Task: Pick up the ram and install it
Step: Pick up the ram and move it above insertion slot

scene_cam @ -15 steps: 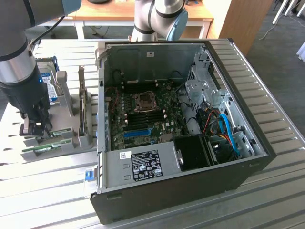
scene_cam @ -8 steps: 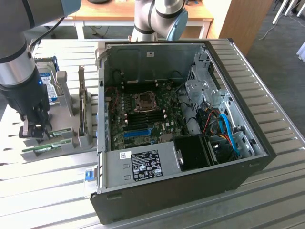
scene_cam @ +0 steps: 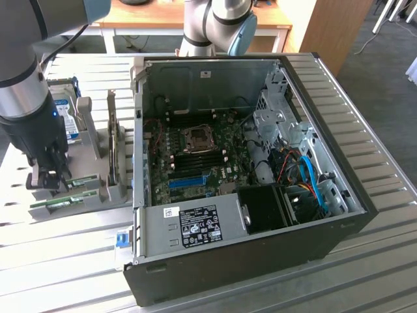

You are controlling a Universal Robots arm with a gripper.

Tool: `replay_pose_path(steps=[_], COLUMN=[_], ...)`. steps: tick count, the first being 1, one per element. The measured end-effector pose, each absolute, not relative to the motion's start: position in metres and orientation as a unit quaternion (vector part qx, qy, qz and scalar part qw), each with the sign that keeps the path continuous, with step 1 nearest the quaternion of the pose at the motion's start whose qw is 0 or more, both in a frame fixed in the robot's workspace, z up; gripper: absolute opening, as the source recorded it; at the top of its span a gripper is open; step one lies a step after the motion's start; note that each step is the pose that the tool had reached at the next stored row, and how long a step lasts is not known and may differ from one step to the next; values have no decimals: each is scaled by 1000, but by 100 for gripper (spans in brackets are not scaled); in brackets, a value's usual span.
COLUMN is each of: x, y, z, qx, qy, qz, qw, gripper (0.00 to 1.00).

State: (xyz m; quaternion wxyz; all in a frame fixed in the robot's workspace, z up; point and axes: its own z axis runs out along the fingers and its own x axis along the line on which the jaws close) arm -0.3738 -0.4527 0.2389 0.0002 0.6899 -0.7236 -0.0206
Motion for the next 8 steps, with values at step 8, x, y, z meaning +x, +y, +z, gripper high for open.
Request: replay_pose_path(steps=[8], x=[-374], y=[-453], z=[232], qx=[690], qy=[-724], qz=[-20], qw=[0], gripper=[31])
